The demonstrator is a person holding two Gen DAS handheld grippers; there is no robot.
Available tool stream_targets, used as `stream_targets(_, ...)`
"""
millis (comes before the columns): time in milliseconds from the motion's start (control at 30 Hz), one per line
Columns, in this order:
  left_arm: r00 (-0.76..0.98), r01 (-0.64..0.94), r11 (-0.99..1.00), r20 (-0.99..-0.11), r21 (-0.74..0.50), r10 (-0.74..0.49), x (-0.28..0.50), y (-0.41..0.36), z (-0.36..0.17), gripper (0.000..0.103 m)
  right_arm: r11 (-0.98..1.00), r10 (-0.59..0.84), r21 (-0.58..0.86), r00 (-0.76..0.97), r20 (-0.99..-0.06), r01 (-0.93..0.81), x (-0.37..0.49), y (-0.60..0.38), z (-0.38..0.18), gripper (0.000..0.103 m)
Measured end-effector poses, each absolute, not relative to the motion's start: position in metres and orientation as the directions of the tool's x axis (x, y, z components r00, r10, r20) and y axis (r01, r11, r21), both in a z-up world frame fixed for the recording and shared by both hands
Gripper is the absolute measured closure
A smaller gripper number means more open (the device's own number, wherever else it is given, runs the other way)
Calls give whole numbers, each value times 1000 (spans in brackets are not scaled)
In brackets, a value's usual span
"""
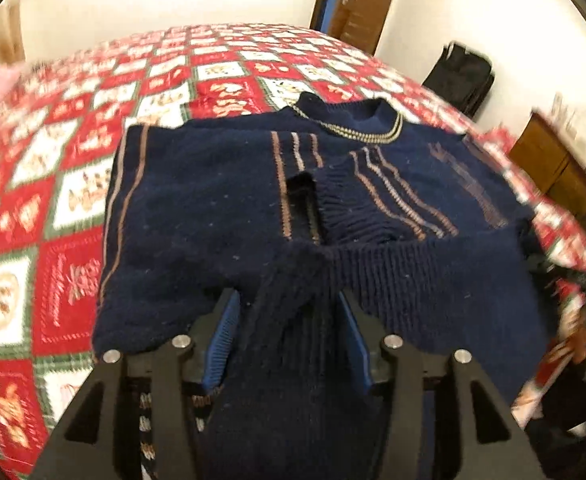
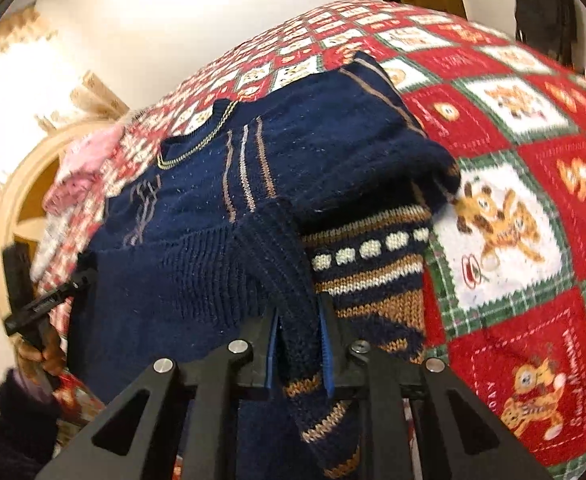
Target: Fold small clothes
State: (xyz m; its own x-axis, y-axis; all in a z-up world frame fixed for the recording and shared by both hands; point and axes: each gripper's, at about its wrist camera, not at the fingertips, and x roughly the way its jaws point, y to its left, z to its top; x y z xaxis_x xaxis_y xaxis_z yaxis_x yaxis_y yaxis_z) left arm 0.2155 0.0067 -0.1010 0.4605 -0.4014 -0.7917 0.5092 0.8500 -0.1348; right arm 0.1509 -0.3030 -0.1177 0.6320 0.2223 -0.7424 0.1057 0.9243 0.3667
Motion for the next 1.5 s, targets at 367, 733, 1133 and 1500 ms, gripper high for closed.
stream_targets(367,444,430,852,-751,-299,-488,210,37,-98,94,950,164,295,650,-742,97,153,-292,-111,90)
stream_targets(733,542,410,842,-648,-352,-535,218,42,-44,95,958,196,286,785,-588,-25,147,-285,-21,93)
stream_targets(1133,660,272,908,-625,-317,-416,309,34,-23,95,994,57,111,837,-544,5,268,-279,28,93)
stream_targets(1500,598,128,977,-773,-167,-211,362,19,-107,76,992,-122,-97,727,-676,76,365,-270,-83,93)
